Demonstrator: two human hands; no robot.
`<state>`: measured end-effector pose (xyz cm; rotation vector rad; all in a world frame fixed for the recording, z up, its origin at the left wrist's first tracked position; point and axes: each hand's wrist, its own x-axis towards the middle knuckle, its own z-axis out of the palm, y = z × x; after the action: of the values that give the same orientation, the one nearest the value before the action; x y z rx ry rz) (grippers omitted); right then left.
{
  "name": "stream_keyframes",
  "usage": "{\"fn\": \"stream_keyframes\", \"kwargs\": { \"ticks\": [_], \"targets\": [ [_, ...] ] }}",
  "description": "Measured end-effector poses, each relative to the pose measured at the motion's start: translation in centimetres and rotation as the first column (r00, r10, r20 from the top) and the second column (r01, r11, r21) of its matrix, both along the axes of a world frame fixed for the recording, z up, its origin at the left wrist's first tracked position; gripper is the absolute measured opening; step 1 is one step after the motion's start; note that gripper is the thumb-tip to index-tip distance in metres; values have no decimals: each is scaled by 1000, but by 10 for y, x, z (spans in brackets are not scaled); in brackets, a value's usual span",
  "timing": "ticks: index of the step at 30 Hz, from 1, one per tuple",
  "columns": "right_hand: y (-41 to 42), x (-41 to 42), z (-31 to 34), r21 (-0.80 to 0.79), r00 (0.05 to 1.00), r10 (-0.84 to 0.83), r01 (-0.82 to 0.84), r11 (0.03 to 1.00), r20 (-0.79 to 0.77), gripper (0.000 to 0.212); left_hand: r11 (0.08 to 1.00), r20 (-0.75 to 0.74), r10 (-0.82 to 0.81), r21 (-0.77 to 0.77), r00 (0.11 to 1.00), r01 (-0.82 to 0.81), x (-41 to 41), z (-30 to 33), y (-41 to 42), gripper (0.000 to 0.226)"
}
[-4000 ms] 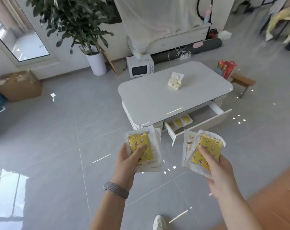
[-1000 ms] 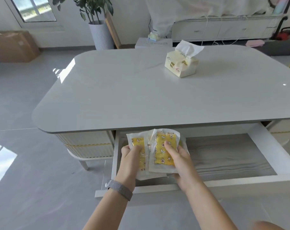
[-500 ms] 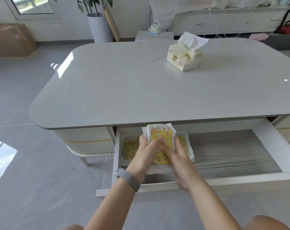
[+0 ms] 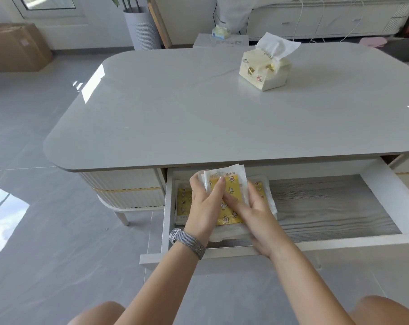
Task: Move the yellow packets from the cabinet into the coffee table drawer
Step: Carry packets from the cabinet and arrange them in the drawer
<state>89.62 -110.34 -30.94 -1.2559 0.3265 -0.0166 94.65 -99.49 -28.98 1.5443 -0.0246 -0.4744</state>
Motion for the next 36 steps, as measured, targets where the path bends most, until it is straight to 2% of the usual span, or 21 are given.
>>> {"fn": "stream_keyframes", "kwargs": {
  "ticks": [2,5,6,9,10,12,13,16,17,18,20,22,24,25,26,29,31,33,36],
  "targets": [
    [0,0,0,-33,1000,30,-30,999,4,101,999,-14,0,-38,1000,-1,0,-2,-1,42],
    [1,-1,0,-94,999,38,-39,995,-12,100,996,99,50,70,994,-57,-2,2,-3,39],
    [1,-1,1,-86,999,39,-41,995,-24,96,992,119,83,80,989,-93,-1,2,-4,34],
    [-1,-1,5,-24,995,51,-53,998,-84,65,991,102,120,42,988,-124,2,3,-6,26],
    [-1,-1,4,-39,993,41,-46,998,-111,63,994,109,102,29,989,-106,3,4,-6,26],
    [-2,-1,2,-76,987,9,-21,997,-158,68,999,121,10,33,993,-15,4,5,-7,35],
    [-2,0,0,-65,984,5,-17,998,-176,64,998,96,-57,44,994,53,5,4,-7,47],
    [-10,3,0,3,963,36,-36,999,-266,51,985,-110,-151,63,982,158,13,5,-5,90],
    [-16,5,1,6,955,52,-52,999,-291,48,985,-120,-134,93,984,145,16,4,-4,91],
    [-24,7,3,1,947,59,-62,998,-314,44,977,-68,-111,176,992,121,18,4,-2,86],
    [-48,10,7,-21,931,53,-65,998,-360,30,884,138,-122,466,983,45,22,4,6,73],
    [-79,13,9,-73,910,20,-55,996,-414,16,613,276,-304,789,912,-34,25,6,20,58],
    [-108,12,9,-174,882,-39,-49,984,-470,14,333,194,-527,943,827,-9,31,7,30,43],
    [-121,11,5,-237,866,-79,-46,970,-493,19,243,119,-580,969,806,32,32,7,31,40],
    [-132,11,1,-302,843,-130,-39,953,-521,24,198,56,-603,977,796,81,30,6,31,42],
    [-154,12,-16,-457,764,-246,-72,887,-597,38,184,-34,-648,962,760,200,21,-3,27,65],
    [-162,17,-23,-483,716,-252,-134,865,-651,57,181,-67,-674,951,736,252,18,-8,27,73],
    [-164,26,-23,-482,695,-245,-165,861,-676,70,174,-98,-685,941,722,292,18,-9,27,73],
    [-156,36,-19,-489,677,-260,-169,856,-689,67,157,-141,-710,923,690,350,16,-8,26,64]
  ]
}}
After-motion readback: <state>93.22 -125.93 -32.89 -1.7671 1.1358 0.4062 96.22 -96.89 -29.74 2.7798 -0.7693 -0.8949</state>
